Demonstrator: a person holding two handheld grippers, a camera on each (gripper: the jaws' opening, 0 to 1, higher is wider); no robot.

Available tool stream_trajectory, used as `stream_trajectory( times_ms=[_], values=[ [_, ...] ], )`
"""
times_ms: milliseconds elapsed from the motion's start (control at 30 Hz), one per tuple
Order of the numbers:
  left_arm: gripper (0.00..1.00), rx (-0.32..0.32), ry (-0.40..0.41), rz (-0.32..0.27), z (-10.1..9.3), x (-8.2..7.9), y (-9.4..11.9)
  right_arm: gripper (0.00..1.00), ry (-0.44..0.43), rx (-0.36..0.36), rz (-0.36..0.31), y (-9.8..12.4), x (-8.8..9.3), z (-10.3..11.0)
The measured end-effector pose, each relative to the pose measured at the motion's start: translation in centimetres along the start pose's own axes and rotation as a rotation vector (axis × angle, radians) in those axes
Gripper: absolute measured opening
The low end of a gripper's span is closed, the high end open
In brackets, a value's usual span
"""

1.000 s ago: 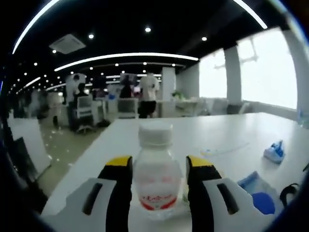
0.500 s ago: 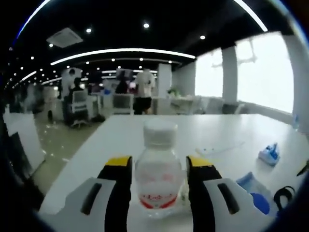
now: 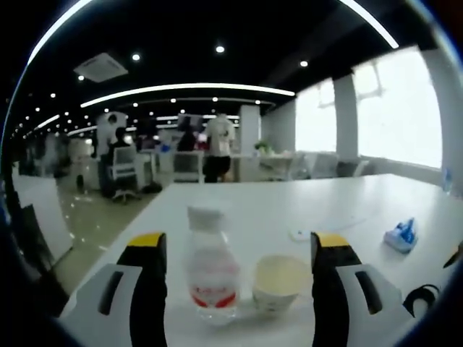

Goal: Arrange the tabletop items into an orderly group along one side of the table until the central work area is clear of visible clutter.

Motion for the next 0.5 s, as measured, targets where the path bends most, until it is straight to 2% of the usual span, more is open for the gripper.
stream_trajectory(
  times_ms=[200, 300, 500],
  values=[
    [0.9, -0.008, 0.009, 0.021, -0.9, 0.8, 1.3, 0.99, -0.003, -0.005, -0.001, 0.1, -0.1, 0.2],
    [0.89, -0.028, -0.01, 0.013, -1.0, 0.8, 2.2, 0.99, -0.002, -0.006, 0.004, 0.0, 0.0, 0.2],
    [0.87, -0.027, -0.026, 0.015, -2.1, 1.1, 3.6, 0.99, -0.001, -0.012, 0.006, 0.0, 0.0, 0.4]
  ],
)
Point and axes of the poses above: the point that each gripper's makers call its tool centre point, and the gripper's own axes: y roughly backward along the fingers, z roughly to its left, x roughly out of its underside, the point moved 1 cm from there along y, roughly backward along the fingers, and after that the axes turned 14 degrees about -x, right-handed, at the moved point
